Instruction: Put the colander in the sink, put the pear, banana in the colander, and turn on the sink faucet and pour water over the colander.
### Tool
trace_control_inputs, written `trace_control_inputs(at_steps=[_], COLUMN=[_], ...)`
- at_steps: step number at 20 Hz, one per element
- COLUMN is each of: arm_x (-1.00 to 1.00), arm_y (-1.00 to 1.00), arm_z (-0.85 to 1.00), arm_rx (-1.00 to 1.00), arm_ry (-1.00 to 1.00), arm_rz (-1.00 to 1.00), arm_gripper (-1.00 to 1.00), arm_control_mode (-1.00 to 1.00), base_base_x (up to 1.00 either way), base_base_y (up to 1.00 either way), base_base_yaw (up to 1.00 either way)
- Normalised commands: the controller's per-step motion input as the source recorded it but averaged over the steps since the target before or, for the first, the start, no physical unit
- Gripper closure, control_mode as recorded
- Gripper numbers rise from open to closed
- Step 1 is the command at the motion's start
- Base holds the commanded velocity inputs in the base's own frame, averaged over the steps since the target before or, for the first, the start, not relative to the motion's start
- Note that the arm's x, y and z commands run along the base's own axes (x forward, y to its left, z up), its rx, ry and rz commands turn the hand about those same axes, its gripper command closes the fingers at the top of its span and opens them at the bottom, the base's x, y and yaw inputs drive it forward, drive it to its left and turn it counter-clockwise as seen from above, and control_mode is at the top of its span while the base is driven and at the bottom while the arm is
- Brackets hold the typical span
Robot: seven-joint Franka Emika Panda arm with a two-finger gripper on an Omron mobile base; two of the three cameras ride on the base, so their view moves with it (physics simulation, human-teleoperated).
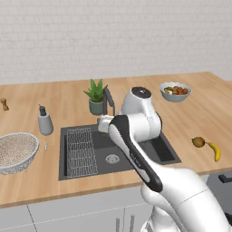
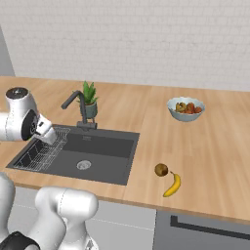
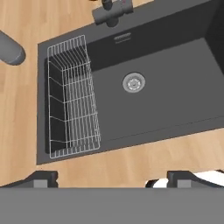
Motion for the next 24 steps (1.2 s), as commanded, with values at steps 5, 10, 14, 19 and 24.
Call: trace_control_inputs(at_steps=[5, 10, 14, 19, 24], arm_x=[0.0, 0.03, 0.25, 0.27, 0.07], arm_y=[1.0, 0.92, 0.89, 0.71, 0.62], arm_z=[-0.33, -0.31, -0.21, -0.02, 0.0], arm_rx=[0.0, 0.0, 0.0, 0.12, 0.13], arm_ry=[0.0, 0.07, 0.21, 0.05, 0.0], arm_rz=[-0.14, -0.07, -0.01, -0.03, -0.01], arm_gripper=[-1.0, -1.0, -1.0, -1.0, -1.0], arm_control_mode=[-1.0, -1.0, -1.0, -1.0, -1.0], base_base_x=[0.0, 0.0, 0.0, 0.0, 0.0], base_base_y=[0.0, 0.0, 0.0, 0.0, 0.0], base_base_yaw=[0.0, 0.0, 0.0, 0.0, 0.0])
